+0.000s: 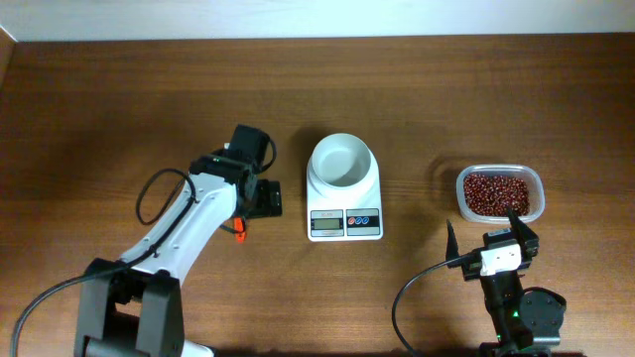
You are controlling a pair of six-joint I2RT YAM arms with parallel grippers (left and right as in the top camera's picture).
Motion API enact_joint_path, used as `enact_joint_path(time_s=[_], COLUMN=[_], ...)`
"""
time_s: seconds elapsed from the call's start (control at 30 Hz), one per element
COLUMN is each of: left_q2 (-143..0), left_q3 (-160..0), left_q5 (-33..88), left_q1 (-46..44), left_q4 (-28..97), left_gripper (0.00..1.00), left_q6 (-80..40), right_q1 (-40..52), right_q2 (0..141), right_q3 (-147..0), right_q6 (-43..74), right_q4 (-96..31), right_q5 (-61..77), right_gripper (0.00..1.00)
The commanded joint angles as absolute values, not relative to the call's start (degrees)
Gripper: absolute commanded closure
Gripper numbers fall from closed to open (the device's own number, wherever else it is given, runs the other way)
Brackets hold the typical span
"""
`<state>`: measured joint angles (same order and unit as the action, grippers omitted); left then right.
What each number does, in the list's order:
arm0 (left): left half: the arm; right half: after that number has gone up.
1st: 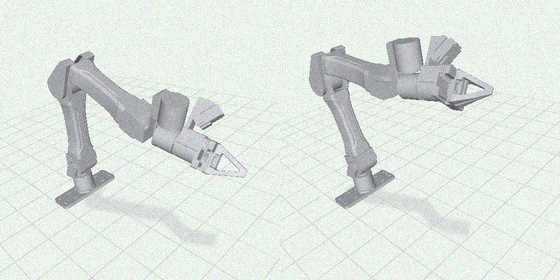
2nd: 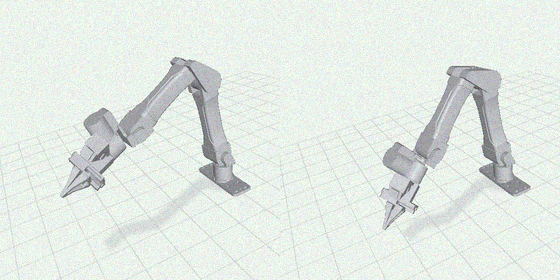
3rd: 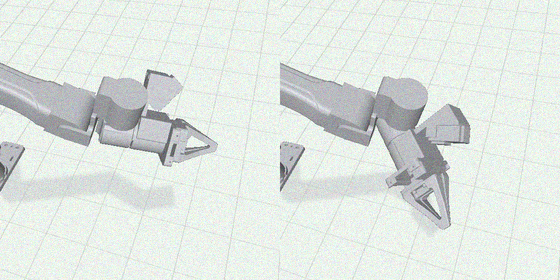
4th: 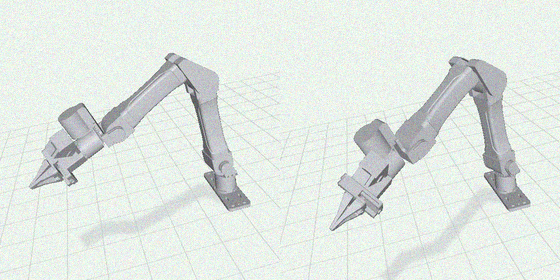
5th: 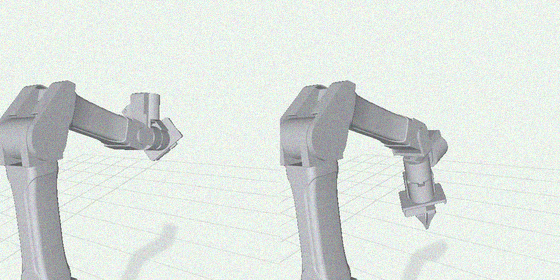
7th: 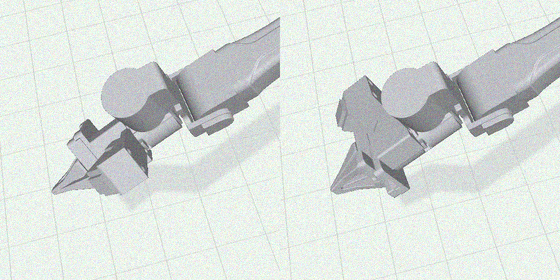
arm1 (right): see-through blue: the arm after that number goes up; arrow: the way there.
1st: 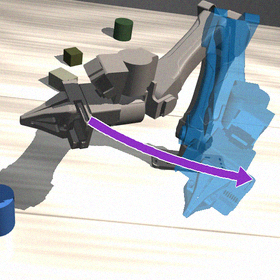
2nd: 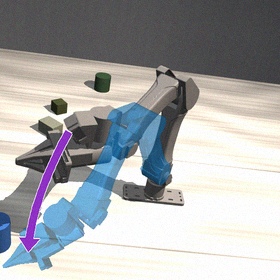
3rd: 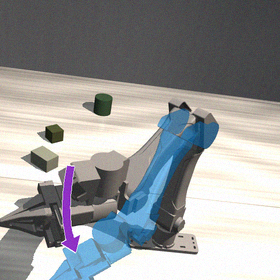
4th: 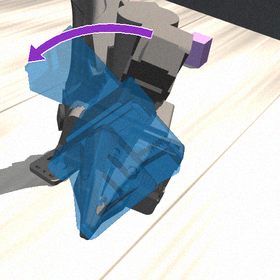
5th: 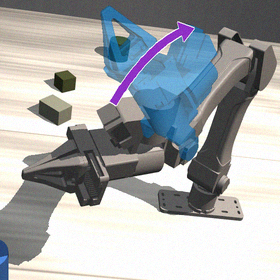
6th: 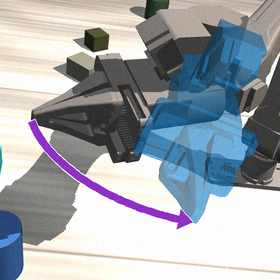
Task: Scoop item into bowl and weigh 50g on scale
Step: 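Move the left gripper down onto the orange scoop handle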
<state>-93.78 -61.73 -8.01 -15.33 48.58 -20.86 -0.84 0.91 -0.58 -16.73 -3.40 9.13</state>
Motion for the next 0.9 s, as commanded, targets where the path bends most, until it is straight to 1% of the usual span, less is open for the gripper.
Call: enact_joint_path(time_s=[0.0,0.07,0.13,0.17,0.2,0.27,0.37,0.5,0.63,0.73,0.87], left_q2=[-93.0,-93.0,-93.0,-93.0,-93.0,-93.0,-93.0,-93.0,-93.0,-93.0,-93.0], left_q3=[-57.7,-56.9,-55.6,-54.6,-53.9,-53.0,-51.4,-49.1,-47.2,-46.2,-45.5], left_q5=[-9.3,-9.3,-9.3,-9.3,-9.3,-9.6,-10.5,-9.9,-9.9,-9.7,-7.7], left_q1=[-14.8,-14.8,-14.8,-14.8,-14.8,-14.8,-13.8,-11.9,-12.0,-12.0,-12.0], left_q4=[46.3,45.8,44.9,43.9,43.3,42.4,41.1,37.4,33.5,31.6,31.3], left_gripper=[0.01,0.01,0.26,0.41,0.44,0.45,0.48,0.54,0.55,0.53,0.58], left_q6=[-24.2,-24.4,-24.8,-24.8,-24.8,-24.8,-24.8,-24.8,-24.8,-24.8,-24.8], right_q1=[-0.4,-0.4,-0.4,-0.4,-0.4,-0.4,-0.4,-0.4,-0.4,-0.4,-0.4], right_q2=[0.6,0.6,0.6,0.6,0.6,0.6,0.6,0.6,0.6,0.6,0.6], right_q3=[-0.3,-0.3,-0.3,-0.3,-0.3,-0.3,-0.3,-0.3,-0.3,-0.3,-0.3], right_q6=[-16.7,-16.7,-16.7,-16.7,-16.7,-16.7,-16.7,-16.7,-16.7,-16.7,-16.7], right_q4=[-3.7,-3.7,-3.7,-3.7,-3.7,-3.7,-3.7,-3.7,-3.7,-3.7,-3.7], right_q5=[9.5,9.5,9.5,9.5,9.5,9.5,9.5,9.5,9.5,9.5,9.5], right_gripper=[0.01,0.01,0.01,0.01,0.01,0.01,0.01,0.01,0.01,0.01,0.01])
